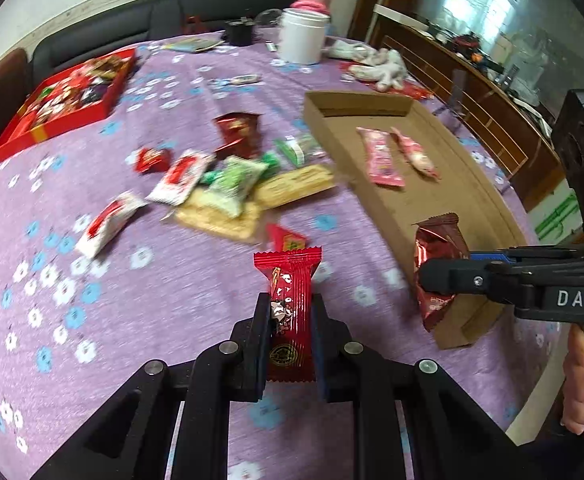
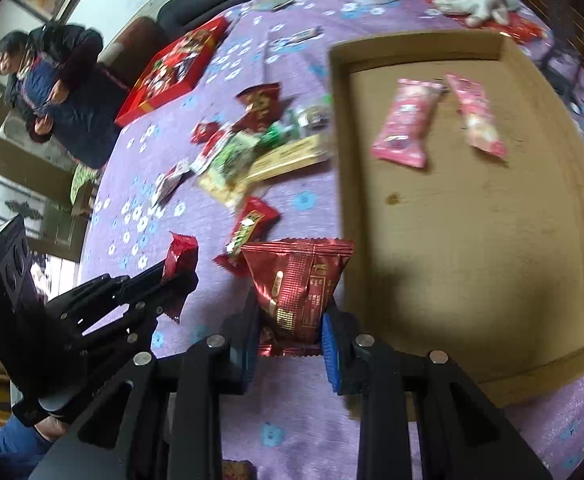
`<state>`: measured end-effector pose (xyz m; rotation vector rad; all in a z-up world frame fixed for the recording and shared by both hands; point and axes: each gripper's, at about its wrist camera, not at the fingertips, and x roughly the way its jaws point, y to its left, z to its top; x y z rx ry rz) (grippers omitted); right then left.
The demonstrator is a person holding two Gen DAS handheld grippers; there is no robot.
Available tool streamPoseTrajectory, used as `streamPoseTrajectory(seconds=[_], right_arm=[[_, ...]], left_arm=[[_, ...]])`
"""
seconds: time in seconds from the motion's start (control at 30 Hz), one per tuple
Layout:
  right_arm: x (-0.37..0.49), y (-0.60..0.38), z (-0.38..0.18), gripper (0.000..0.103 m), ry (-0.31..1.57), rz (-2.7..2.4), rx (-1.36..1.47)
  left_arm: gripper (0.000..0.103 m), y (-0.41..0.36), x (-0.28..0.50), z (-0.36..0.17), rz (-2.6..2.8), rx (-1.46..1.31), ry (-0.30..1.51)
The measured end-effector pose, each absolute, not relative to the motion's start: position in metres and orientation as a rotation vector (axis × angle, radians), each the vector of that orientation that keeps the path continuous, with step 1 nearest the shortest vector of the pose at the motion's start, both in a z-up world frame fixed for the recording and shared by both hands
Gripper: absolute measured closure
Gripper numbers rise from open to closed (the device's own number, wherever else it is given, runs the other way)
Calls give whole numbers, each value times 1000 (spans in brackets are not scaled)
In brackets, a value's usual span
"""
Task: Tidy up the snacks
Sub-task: 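Carry the red sweet and dark red bag into the tray and release both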
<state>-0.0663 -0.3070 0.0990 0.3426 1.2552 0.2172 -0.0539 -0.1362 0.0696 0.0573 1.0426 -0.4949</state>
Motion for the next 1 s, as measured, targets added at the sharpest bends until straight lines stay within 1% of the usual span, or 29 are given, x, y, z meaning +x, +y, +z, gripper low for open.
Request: streamPoseTrajectory(seconds=[0.27,0.47,0.7,1.0], right_arm=[[-73,-367,102,77,1224,117,440],[-76,-399,94,77,1235,47,476],[-82,-423,83,77,1257,5,483],[-77,-437,71,77,1290,1,482]], left_arm=[[86,-186,-49,89,-594,97,1014],[86,-234,-48,92,-664,141,1015],[86,-278,-46,77,-700,182,1047],[86,-294,-41,60,-690,192,1084]])
